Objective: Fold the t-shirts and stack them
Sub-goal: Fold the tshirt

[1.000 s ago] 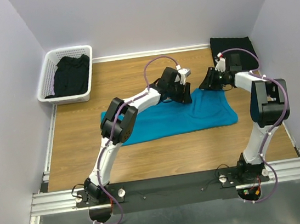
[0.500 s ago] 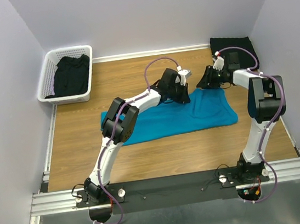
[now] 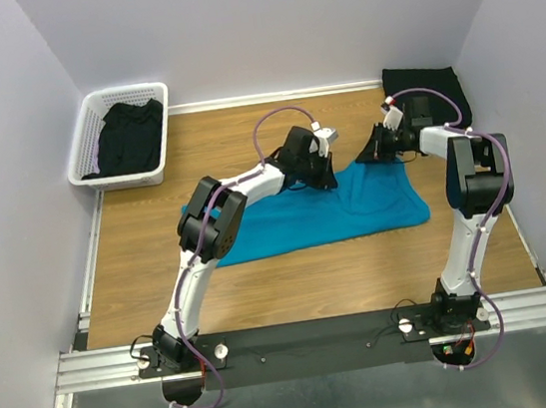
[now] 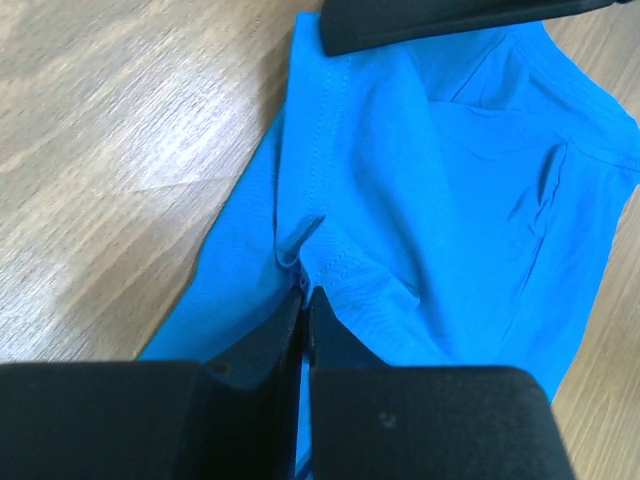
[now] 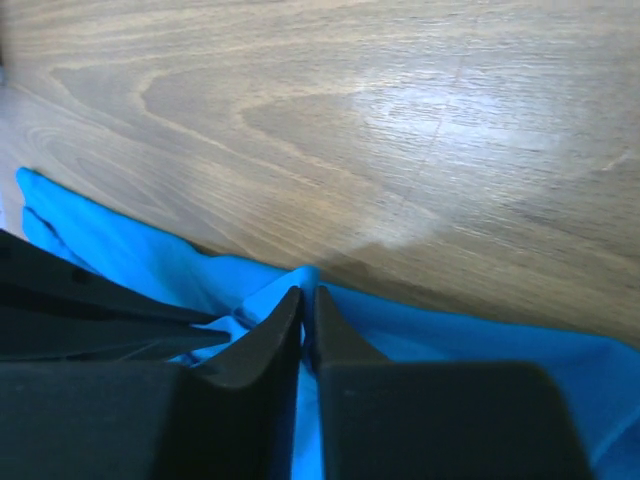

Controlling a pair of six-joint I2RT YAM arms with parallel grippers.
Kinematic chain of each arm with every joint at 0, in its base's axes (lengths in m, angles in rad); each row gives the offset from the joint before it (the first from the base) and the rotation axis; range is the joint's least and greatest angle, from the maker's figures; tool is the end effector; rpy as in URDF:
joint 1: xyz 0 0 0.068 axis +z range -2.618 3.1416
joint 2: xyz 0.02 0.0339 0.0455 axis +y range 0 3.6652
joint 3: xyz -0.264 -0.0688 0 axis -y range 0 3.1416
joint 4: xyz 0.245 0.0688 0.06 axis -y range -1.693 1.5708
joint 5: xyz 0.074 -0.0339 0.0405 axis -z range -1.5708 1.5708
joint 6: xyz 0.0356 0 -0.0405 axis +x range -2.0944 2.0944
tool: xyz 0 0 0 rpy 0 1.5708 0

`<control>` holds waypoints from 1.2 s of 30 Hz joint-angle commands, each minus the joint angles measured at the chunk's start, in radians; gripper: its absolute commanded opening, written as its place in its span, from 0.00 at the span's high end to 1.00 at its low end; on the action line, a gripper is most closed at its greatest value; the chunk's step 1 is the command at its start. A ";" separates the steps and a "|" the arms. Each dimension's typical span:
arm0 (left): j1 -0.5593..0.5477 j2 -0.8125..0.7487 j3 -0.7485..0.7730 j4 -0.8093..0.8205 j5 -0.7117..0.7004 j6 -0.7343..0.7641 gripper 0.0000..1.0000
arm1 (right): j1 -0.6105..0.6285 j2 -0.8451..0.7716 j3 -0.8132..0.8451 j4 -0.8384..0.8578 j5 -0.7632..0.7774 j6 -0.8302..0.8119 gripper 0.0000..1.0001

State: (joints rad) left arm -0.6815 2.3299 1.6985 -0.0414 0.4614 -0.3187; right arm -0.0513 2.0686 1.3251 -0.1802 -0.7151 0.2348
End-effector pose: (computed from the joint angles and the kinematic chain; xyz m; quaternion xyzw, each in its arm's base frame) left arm 0.3921 -0.3384 0.1429 0.2558 0.8447 -0.3834 0.2720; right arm 0.4285 0.0014 0.1433 0.0165 0.8949 0.3577 0.2662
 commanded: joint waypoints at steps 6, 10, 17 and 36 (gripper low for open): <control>0.008 -0.092 -0.068 0.029 0.005 0.000 0.90 | 0.008 0.004 0.051 -0.001 -0.030 -0.026 1.00; 0.011 -0.122 -0.100 0.037 -0.003 -0.006 0.90 | 0.008 -0.008 0.065 -0.001 -0.026 -0.048 0.99; 0.020 -0.152 -0.146 0.067 -0.021 -0.020 0.90 | 0.008 0.008 0.079 -0.001 -0.018 -0.061 0.99; 0.042 -0.119 -0.195 0.077 -0.035 -0.068 0.90 | 0.008 0.044 0.062 0.001 0.080 -0.094 0.92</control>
State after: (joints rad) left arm -0.6434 2.2105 1.5234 0.0280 0.4385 -0.3752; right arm -0.0452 2.0773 1.3735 -0.1810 -0.6666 0.1623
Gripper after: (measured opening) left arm 0.105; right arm 0.081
